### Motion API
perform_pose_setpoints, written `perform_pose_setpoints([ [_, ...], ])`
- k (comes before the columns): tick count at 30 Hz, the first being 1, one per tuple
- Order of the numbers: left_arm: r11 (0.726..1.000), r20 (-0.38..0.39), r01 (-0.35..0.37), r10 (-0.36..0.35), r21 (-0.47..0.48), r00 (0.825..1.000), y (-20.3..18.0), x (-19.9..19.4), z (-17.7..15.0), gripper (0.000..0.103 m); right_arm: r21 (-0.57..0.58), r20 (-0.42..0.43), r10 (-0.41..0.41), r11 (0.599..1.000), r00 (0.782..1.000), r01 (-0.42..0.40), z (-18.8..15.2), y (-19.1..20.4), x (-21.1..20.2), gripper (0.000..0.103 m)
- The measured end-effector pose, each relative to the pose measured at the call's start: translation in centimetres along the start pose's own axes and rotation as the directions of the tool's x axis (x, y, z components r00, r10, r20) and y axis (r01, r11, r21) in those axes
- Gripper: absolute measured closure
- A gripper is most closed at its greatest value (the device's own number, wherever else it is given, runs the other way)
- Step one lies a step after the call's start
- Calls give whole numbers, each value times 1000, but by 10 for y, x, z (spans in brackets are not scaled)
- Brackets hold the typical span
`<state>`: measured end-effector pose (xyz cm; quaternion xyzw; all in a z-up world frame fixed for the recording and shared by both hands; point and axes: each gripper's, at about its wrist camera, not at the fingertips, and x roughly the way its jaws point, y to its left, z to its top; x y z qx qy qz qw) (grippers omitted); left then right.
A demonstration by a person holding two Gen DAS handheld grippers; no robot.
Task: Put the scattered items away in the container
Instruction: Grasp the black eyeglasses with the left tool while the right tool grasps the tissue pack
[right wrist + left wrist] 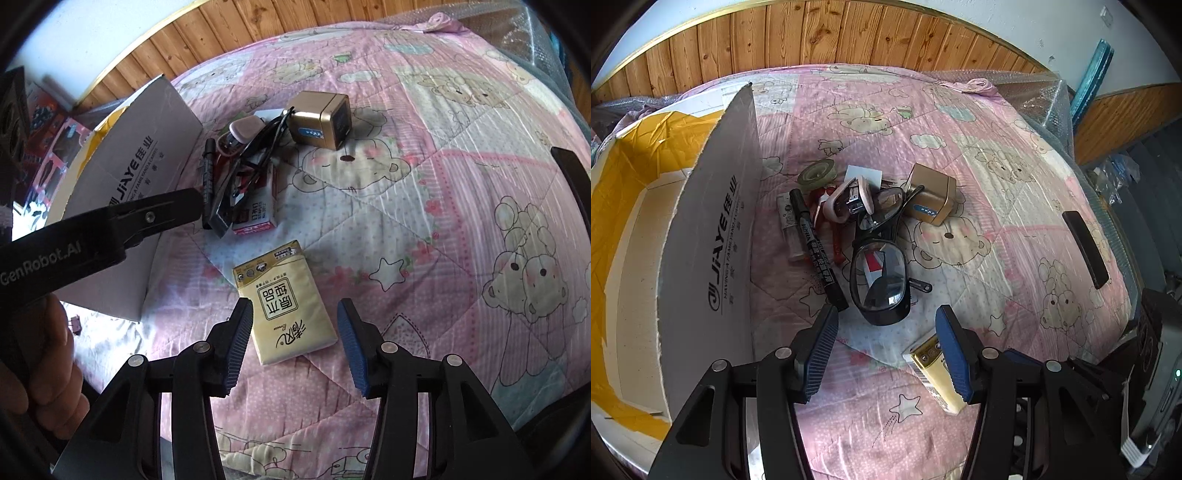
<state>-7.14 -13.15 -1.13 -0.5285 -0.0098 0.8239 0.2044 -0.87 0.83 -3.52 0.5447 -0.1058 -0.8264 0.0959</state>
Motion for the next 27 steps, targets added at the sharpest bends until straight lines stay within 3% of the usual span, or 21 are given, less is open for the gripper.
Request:
perform_pose_setpoints([
  [12,999,-51,-15,14,-28,999,6,37,19,44,-59,-44,-33,998,998,30,5,8,22,52],
  [18,999,-71,-28,25,-37,997,9,59,30,43,-160,-42,-78,985,996,70,-5,19,24,43],
  [22,997,-92,-3,-3,-72,996,18,74,33,43,-242,-86,-118,966,989,94,-13,31,40,42],
  [24,996,-89,20,-27,-86,996,20,80,34,44,-243,-86,-126,965,988,101,-14,32,43,42],
  [27,995,-79,51,-58,-84,995,21,84,33,53,-194,-76,-99,978,992,83,-9,23,37,48],
])
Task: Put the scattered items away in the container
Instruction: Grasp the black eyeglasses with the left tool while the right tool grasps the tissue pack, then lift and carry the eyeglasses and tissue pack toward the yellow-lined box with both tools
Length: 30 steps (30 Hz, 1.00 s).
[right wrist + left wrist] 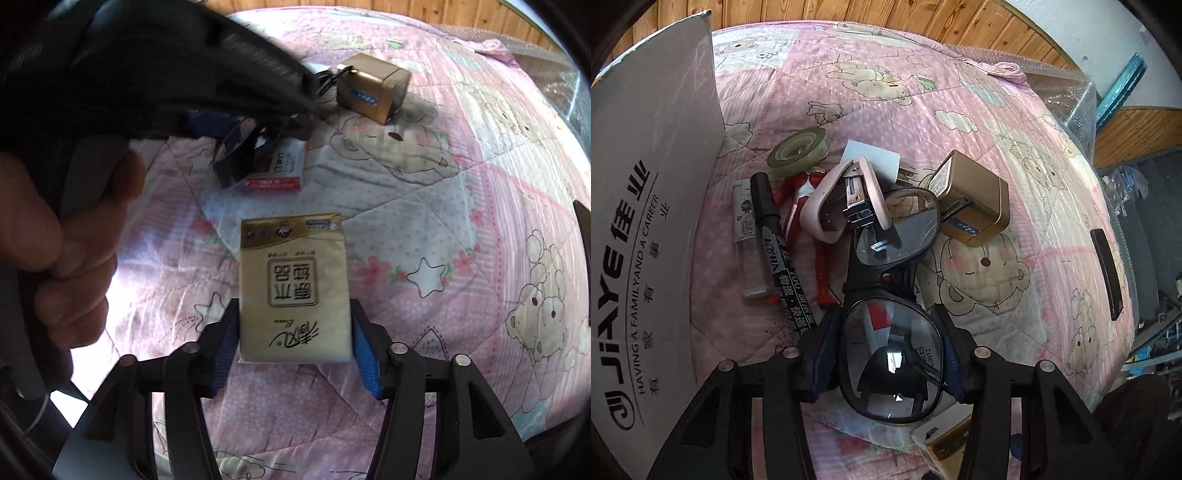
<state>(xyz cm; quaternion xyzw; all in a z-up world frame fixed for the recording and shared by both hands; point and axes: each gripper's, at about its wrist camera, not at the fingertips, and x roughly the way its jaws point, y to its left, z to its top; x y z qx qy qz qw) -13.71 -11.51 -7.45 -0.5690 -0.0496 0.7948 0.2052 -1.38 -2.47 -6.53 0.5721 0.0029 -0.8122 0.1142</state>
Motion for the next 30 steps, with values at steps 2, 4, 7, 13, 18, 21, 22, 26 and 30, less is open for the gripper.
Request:
perform_pose_setpoints([
  [2,1000,8,5,-5,9,1000,0,-2,-1,53,46,7,27,999,1000,-27,2,-10,-2,49],
  [4,1000,22,7,-7,14,1000,0,-7,-2,53,90,14,63,994,998,-64,2,-18,-4,49],
  [7,1000,34,18,-18,7,999,3,-18,-4,53,141,24,111,983,994,-113,2,-26,-6,49],
  [13,999,21,-26,26,26,999,4,-39,-31,53,172,31,80,981,996,-84,-3,-36,-16,46],
  [18,998,-8,-47,48,43,999,4,-29,-41,45,128,20,5,992,1000,-7,2,-31,-9,46],
  [21,997,30,-58,56,53,998,2,-20,-28,42,103,21,-15,995,1000,13,16,-25,-1,46],
  [22,996,20,-45,43,74,999,0,-12,-25,43,103,17,-14,995,1000,13,18,-26,2,46],
  [26,995,26,-12,10,94,1000,0,-11,-24,58,167,24,31,985,999,-35,17,-41,4,49],
  [30,996,28,-4,2,92,1000,3,-29,-33,68,230,44,86,969,995,-94,12,-52,-3,50],
])
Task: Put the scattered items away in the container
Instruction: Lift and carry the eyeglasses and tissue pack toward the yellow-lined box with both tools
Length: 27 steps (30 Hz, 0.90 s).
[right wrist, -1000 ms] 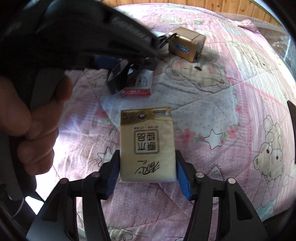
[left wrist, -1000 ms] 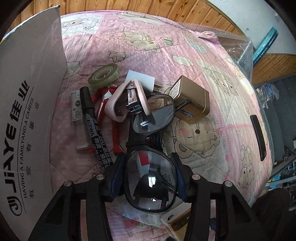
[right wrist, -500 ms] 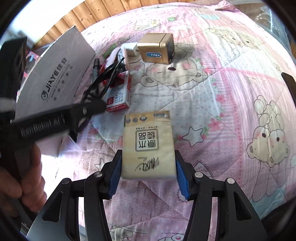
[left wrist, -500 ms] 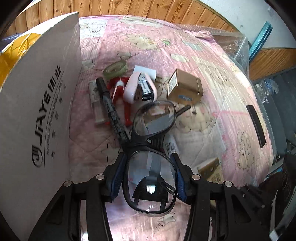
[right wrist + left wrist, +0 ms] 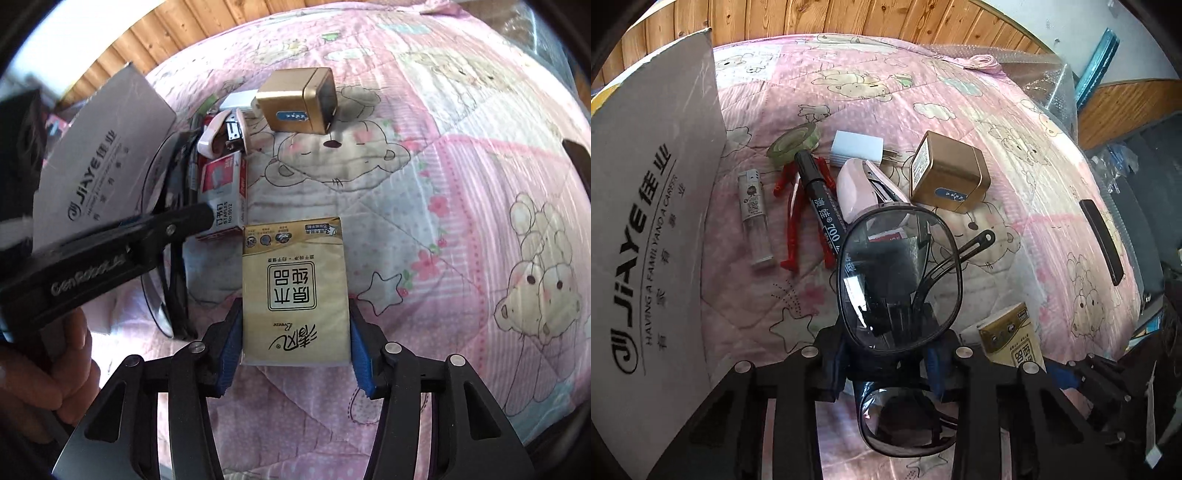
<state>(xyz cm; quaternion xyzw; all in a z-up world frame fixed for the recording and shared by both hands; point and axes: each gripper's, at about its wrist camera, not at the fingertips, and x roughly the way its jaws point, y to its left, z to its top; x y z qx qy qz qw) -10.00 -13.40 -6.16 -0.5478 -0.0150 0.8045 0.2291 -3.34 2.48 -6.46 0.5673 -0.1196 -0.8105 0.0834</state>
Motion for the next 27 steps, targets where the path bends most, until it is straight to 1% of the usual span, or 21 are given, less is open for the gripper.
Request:
perform_pose_setpoints([
  [4,999,9,25,-24,-44,1000,8,-17,-9,68,37,11,49,998,999,-49,-2,-5,-8,50],
  [6,997,20,50,-48,-63,999,9,-28,-12,68,43,21,58,997,998,-59,-1,-6,-11,50],
  [9,996,43,64,-61,-54,997,7,-45,-16,68,46,33,64,997,997,-65,-2,-4,-17,50],
  [12,999,61,40,-38,-29,997,1,-52,-17,68,42,38,59,997,998,-61,-5,-2,-23,50],
  [15,1000,79,-14,14,1,997,-7,-55,-15,68,28,44,49,998,998,-50,-6,4,-27,50],
  [17,999,79,-35,35,2,996,-12,-58,-14,68,19,50,41,999,998,-42,-7,5,-32,50],
  [19,999,78,-39,40,-6,996,-14,-61,-9,68,11,56,30,999,998,-30,-7,8,-35,50],
  [23,999,91,-44,45,-14,995,-18,-70,-15,68,-6,74,10,1000,997,-10,-6,16,-42,50],
  [27,999,115,-34,35,-16,993,-21,-81,-18,68,-17,93,-7,1000,996,9,-5,23,-52,50],
])
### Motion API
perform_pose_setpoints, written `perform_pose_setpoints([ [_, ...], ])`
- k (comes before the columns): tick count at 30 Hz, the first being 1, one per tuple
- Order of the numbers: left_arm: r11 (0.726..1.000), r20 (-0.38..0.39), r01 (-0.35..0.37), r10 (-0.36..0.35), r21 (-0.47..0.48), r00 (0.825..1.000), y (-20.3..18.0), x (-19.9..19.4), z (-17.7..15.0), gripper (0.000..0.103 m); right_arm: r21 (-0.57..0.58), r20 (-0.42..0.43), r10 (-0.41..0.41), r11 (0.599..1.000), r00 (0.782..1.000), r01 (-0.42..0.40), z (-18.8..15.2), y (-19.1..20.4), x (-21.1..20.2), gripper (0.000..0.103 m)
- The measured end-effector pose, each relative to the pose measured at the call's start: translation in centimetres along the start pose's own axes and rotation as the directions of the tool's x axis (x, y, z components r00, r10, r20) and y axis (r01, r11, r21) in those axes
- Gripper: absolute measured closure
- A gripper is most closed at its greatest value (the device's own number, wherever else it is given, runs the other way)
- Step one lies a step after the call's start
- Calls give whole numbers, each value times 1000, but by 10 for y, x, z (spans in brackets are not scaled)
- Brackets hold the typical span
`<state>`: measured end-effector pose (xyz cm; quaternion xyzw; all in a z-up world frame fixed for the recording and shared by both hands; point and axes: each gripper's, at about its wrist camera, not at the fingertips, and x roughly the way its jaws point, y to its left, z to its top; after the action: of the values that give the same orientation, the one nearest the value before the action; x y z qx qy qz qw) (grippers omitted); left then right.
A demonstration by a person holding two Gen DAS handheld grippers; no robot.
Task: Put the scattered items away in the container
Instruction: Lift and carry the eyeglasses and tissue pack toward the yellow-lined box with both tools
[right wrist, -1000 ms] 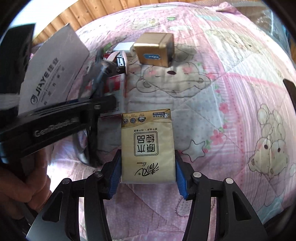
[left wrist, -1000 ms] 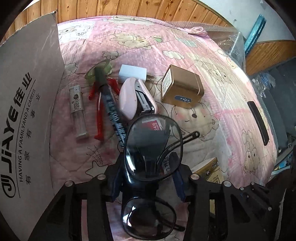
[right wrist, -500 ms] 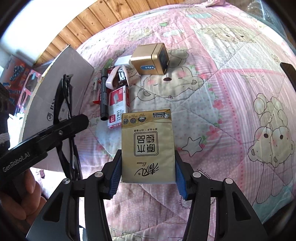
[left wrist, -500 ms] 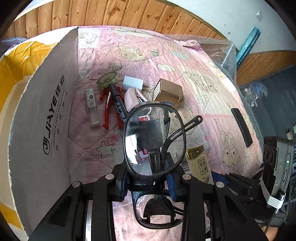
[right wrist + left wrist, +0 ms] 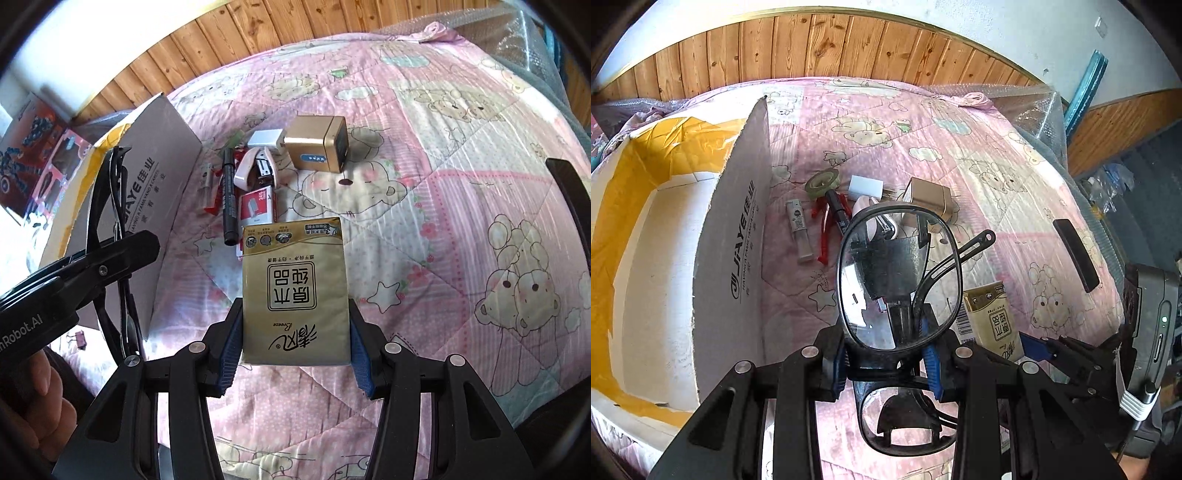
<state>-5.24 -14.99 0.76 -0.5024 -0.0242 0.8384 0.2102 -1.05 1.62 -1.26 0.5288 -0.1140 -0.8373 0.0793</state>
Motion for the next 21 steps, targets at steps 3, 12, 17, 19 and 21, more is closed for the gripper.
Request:
perform_pose_setpoints([
  [3,1000,20,5,-5,-1,1000,-1,-8,0,68,-7,11,-10,1000,1000,10,2,4,-7,50],
  [12,999,85,38,-36,-21,996,5,-42,1,68,-59,50,-8,998,999,11,12,31,-30,50],
  [17,998,119,54,-49,-39,992,14,-57,2,68,-100,71,1,995,997,6,18,52,-42,50],
  [19,997,136,60,-52,-49,989,18,-65,4,68,-118,78,6,993,997,4,20,61,-45,50],
  [21,996,154,65,-55,-60,987,24,-72,5,68,-134,84,9,991,996,2,23,70,-47,50],
])
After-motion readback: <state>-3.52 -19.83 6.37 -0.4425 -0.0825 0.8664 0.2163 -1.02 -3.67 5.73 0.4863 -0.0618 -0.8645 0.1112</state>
